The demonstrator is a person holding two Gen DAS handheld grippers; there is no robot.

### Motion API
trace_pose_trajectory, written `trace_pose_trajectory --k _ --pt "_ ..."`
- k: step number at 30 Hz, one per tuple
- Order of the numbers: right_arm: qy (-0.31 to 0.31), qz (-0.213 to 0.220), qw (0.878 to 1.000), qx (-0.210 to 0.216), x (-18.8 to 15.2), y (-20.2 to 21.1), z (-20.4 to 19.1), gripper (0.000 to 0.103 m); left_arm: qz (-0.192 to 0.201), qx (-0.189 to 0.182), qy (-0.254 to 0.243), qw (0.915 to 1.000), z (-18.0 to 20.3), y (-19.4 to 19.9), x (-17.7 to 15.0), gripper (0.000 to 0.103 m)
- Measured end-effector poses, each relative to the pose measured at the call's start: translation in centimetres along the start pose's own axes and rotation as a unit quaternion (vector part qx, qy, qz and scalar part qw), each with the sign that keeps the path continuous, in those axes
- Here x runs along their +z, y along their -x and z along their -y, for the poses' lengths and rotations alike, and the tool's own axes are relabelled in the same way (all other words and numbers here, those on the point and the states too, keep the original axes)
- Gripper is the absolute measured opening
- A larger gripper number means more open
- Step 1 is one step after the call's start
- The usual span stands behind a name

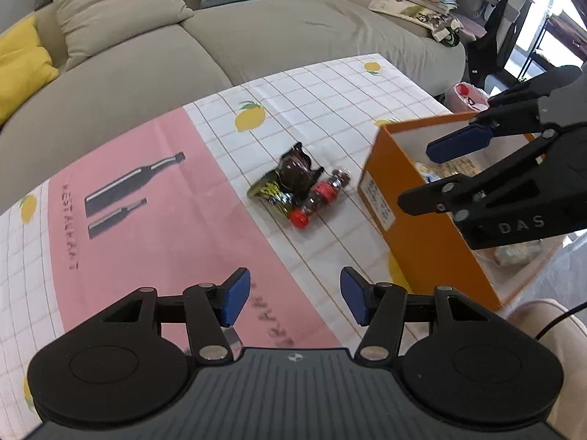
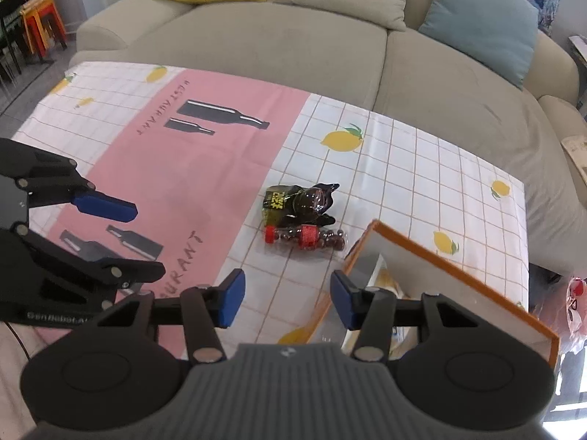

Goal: Organize snacks
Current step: 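Withdraw both tools from the box toward the dark cat-shaped bag and bottle, then close the left tool on the dark cat-shaped snack bag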

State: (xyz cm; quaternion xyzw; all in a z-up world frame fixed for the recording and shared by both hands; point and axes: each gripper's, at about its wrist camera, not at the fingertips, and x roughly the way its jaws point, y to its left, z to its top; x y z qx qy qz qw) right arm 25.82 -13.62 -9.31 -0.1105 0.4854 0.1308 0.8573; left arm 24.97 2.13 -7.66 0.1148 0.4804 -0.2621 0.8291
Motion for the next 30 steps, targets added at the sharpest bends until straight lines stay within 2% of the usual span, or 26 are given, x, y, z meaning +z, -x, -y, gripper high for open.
trace_pose_trajectory --k 9,15,18,23,30 --pt "0.002 -0.03 1.0 -0.009 4.0 -5.4 1.0 0.05 0.0 -0.01 0.019 0.9998 -2.4 -4.2 2.9 0.067" --pt "-0.004 -0.048 0.999 -0.012 5.4 -8.6 1.8 0.05 -0.003 -0.017 0.018 0.9997 -2.9 -6.9 3.6 0.067" --pt "-0.001 -0.059 0.998 -0.011 5.7 -9.9 2.1 0.05 -0.005 -0.025 0.017 0.9995 -3.1 -8.1 4.0 0.074" --pt "0.011 -0.083 0.996 -0.017 6.7 -12.1 3.0 0.049 0.002 -0.033 -0.009 0.9994 -3.2 -9.4 5.2 0.079" --pt "-0.016 -0.095 0.994 -0.052 8.7 -13.4 6.0 0.038 0.021 -0.049 -0.031 0.9981 -2.7 -12.2 7.7 0.082"
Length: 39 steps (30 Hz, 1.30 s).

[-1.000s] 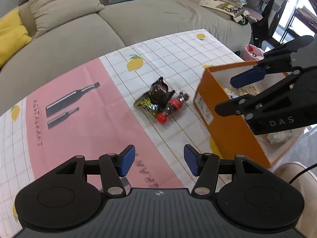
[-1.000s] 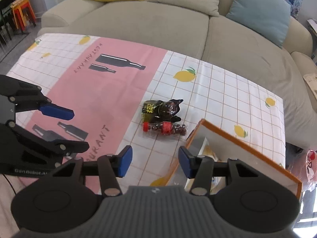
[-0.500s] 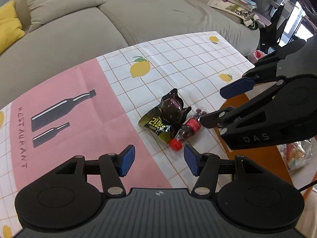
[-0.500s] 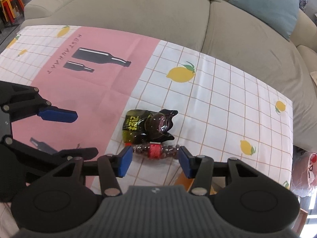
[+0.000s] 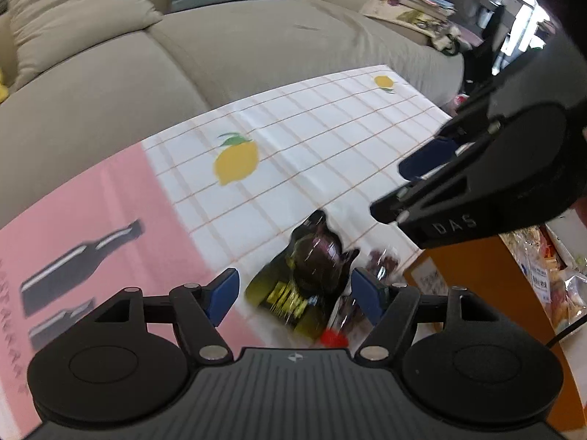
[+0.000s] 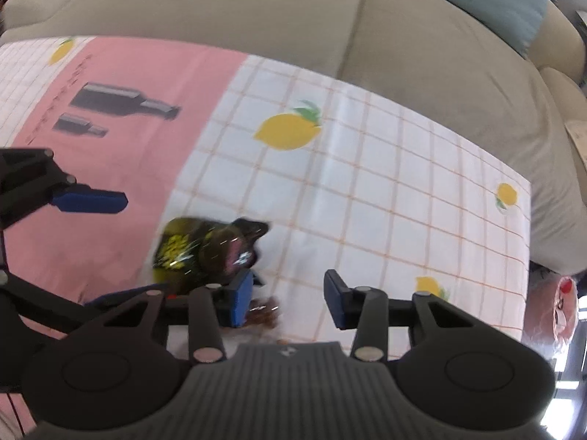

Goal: Organize snacks
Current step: 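Close the left tool on the dark cat-shaped snack bag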

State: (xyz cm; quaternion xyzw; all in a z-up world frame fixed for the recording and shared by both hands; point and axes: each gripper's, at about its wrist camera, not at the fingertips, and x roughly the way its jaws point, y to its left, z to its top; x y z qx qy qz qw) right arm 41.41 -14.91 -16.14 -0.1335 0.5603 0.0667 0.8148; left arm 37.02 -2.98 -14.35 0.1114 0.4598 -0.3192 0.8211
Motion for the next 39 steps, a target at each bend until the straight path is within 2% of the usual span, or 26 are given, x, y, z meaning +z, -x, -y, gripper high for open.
trace_pose_trajectory --k 5,7,10,16,24,26,31,35,38,39 --pt "-0.022 -0.006 1.0 -0.011 0.7 -0.8 1.7 0.037 -0.011 0.005 -0.076 0.997 1.6 -2.9 0.5 0.083" --pt "-0.036 -0.011 0.999 -0.003 0.7 -1.3 2.2 0.037 -0.021 0.014 -0.082 0.9963 1.8 -3.8 0.6 0.083" --pt "-0.05 -0.018 0.999 0.009 0.6 -1.8 2.6 0.037 -0.026 0.004 -0.063 0.9977 1.5 -4.9 0.6 0.083" --pt "-0.052 -0.016 0.998 0.014 0.4 -2.4 2.8 0.037 -0.031 0.008 -0.035 0.9989 1.3 -6.5 0.3 0.08" --pt "-0.054 -0.009 0.998 0.02 0.1 -2.2 3.0 0.037 -0.018 0.025 -0.015 0.9994 1.3 -6.0 -0.4 0.053" --pt "-0.054 -0.005 0.998 0.026 0.0 -1.7 2.8 0.037 -0.023 0.031 -0.005 0.9992 0.9 -5.5 -0.8 0.05" --pt "-0.044 -0.005 0.998 0.047 0.0 -1.0 1.6 0.037 -0.031 0.046 0.021 0.9982 -0.3 -3.6 -2.9 0.049" --pt "-0.035 -0.013 0.997 0.068 -0.2 -0.7 -0.4 0.037 -0.036 0.06 0.063 0.9955 -1.3 -1.5 -4.9 0.049" --pt "-0.061 -0.032 0.994 0.082 -0.5 -0.7 -1.8 0.039 -0.029 0.081 0.084 0.9927 -1.5 0.3 -6.4 0.049" --pt "-0.072 -0.041 0.993 0.079 -0.6 -0.8 -2.3 0.043 -0.028 0.086 0.092 0.9916 -1.5 0.8 -6.8 0.049"
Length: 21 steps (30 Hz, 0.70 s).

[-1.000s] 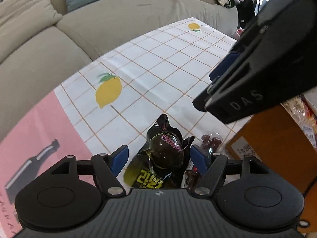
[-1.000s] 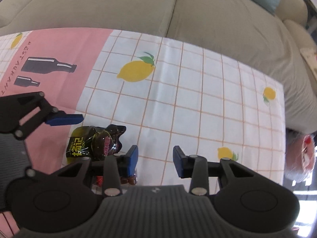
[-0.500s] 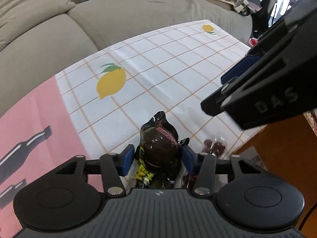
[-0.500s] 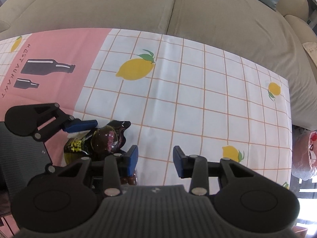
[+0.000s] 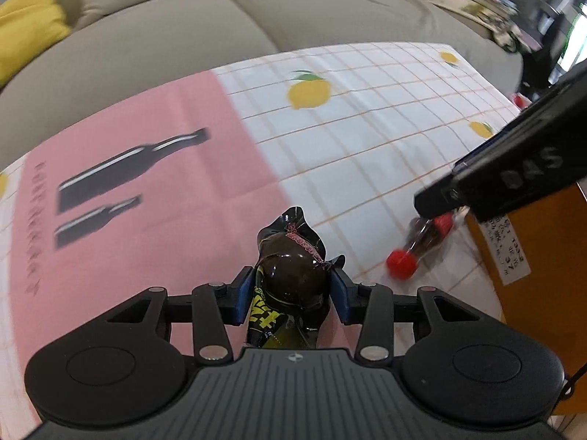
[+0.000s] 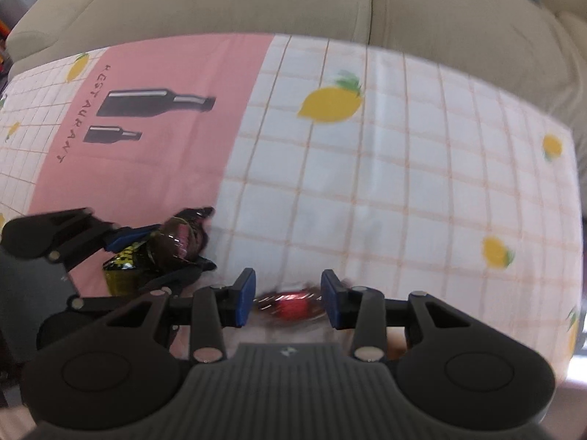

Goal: Organize snacks
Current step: 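Close the left tool on the dark cat-shaped snack bag, then grasp the red-capped candy bottle with the right tool while the left holds the cat bag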

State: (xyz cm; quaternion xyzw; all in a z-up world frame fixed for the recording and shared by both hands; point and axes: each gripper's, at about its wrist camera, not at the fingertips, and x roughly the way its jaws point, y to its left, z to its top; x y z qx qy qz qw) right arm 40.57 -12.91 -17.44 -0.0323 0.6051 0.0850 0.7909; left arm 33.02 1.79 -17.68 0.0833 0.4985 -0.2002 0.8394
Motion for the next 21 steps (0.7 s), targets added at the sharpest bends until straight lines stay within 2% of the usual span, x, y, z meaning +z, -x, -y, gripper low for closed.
trace_pose_trajectory --k 1,5,13,15,18,21 --pt "-0.004 0.004 1.0 -0.015 -0.2 0.0 -0.6 0.047 -0.001 0.005 0.01 0.9999 -0.1 0.3 -0.4 0.049" --pt "-0.045 0.017 0.997 -0.057 -0.6 -0.2 -2.2 0.049 -0.013 0.014 0.063 0.9978 -1.2 1.1 -2.3 0.049" --pt "-0.085 0.035 0.988 -0.124 -0.4 -1.1 -3.5 0.047 -0.018 0.027 0.086 0.9958 -2.1 2.0 -5.0 0.05" --pt "-0.077 0.02 0.988 -0.135 -0.1 -2.0 -3.9 0.045 -0.021 0.024 0.09 0.9954 -2.1 2.3 -5.4 0.05" --pt "-0.067 -0.018 0.979 -0.192 0.4 -3.9 -4.3 0.046 -0.025 0.021 0.092 0.9953 -2.2 2.4 -5.7 0.05" --pt "-0.07 -0.047 0.975 -0.206 0.8 -5.1 -4.1 0.047 -0.026 0.019 0.094 0.9951 -2.5 2.6 -6.0 0.05"
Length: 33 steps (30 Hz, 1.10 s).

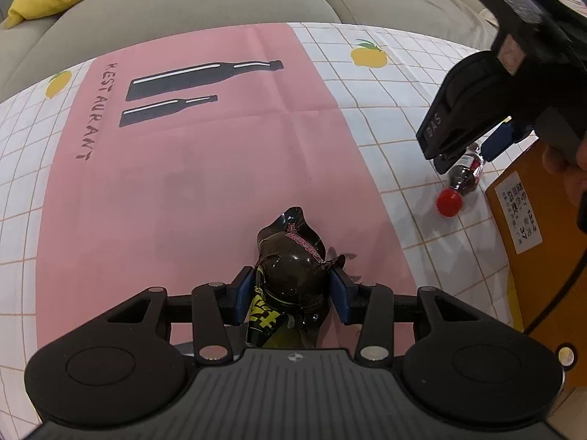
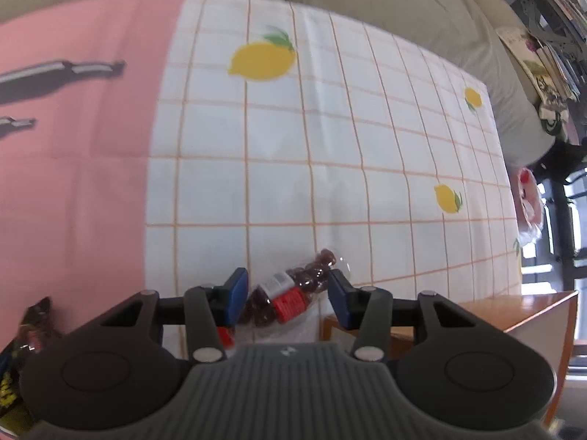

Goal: Organize snacks
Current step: 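Grasp the red-capped candy bottle with the right tool while the left holds the cat bag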

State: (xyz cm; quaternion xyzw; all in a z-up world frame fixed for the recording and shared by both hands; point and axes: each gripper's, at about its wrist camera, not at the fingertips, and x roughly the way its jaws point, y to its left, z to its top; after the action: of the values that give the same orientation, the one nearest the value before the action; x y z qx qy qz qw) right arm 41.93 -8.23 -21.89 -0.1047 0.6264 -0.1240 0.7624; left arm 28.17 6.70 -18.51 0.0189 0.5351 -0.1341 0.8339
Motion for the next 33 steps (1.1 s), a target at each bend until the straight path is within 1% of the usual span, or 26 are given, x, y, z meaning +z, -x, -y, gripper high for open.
trace_pose_trajectory --k 1,3,5,6,7,8,9,12,15,18,20,23,24,25,26,27,28,30,33 --pt "-0.001 -0.008 1.0 0.002 0.1 -0.2 -0.1 0.051 0.0 -0.002 0.001 1.0 -0.1 0.0 -0.1 0.05" --pt "-0.005 -0.02 1.0 0.009 0.4 -0.4 -0.3 0.054 -0.001 -0.005 0.003 1.0 -0.3 0.2 -0.3 0.05" --pt "-0.011 -0.021 1.0 0.018 0.4 -0.3 -0.4 0.05 -0.001 -0.006 0.007 1.0 -0.6 0.3 -0.6 0.05" --pt "-0.01 -0.022 0.999 0.025 0.3 -0.2 -0.5 0.044 -0.001 -0.006 0.009 0.9999 -0.7 0.4 -0.7 0.05" --pt "-0.008 -0.023 0.999 0.034 0.2 -0.2 -0.7 0.034 -0.002 -0.007 0.01 0.9999 -0.9 0.5 -0.8 0.05" --pt "-0.005 -0.026 0.998 0.05 0.0 -0.1 -1.0 0.033 -0.003 -0.008 0.011 0.9999 -1.0 0.6 -0.9 0.05" --pt "-0.002 -0.03 0.997 0.074 -0.3 0.0 -1.3 0.03 -0.004 -0.008 0.012 0.9999 -1.1 0.7 -1.0 0.05" --pt "0.007 -0.033 0.993 0.115 -1.3 0.3 -2.5 0.03 -0.005 -0.007 0.015 0.9999 -1.6 1.0 -1.4 0.05" --pt "0.028 -0.02 0.989 0.143 -2.3 0.8 -3.5 0.029 -0.009 -0.011 0.019 0.9997 -1.9 1.2 -1.8 0.05" --pt "0.039 -0.017 0.984 0.171 -3.4 1.4 -4.1 0.029 -0.012 -0.016 0.026 0.9995 -2.1 1.4 -2.0 0.05" --pt "0.054 -0.007 0.981 0.184 -4.0 1.6 -4.5 0.029 -0.014 -0.018 0.026 0.9994 -2.0 1.6 -2.2 0.05" --pt "0.078 0.012 0.977 0.196 -4.6 2.1 -5.2 0.03 -0.016 -0.027 0.021 0.9993 -1.8 1.8 -2.4 0.051" --pt "0.079 0.02 0.976 0.2 -4.7 2.3 -5.1 0.034 -0.016 -0.03 0.019 0.9992 -1.8 1.8 -2.4 0.052" --pt "0.081 0.03 0.975 0.204 -4.9 2.8 -5.0 0.041 -0.017 -0.032 0.016 0.9992 -1.8 1.9 -2.5 0.056" --pt "0.082 0.039 0.974 0.207 -5.1 3.2 -4.9 0.043 -0.013 -0.034 0.013 0.9993 -1.8 2.0 -2.4 0.061" --pt "0.082 0.05 0.973 0.208 -5.3 3.7 -4.6 0.045 -0.005 -0.033 0.007 0.9994 -1.8 2.3 -2.5 0.062" --pt "0.08 0.056 0.973 0.209 -5.5 4.0 -4.4 0.046 0.008 -0.03 -0.002 0.9995 -1.8 2.7 -2.5 0.069" --pt "0.069 0.064 0.971 0.22 -5.5 4.5 -3.7 0.048 0.028 -0.036 -0.021 0.9988 -1.9 3.4 -2.6 0.071" --pt "0.046 0.065 0.97 0.232 -5.7 4.7 -2.7 0.049 0.04 -0.039 -0.035 0.9978 -2.3 4.0 -2.3 0.077"
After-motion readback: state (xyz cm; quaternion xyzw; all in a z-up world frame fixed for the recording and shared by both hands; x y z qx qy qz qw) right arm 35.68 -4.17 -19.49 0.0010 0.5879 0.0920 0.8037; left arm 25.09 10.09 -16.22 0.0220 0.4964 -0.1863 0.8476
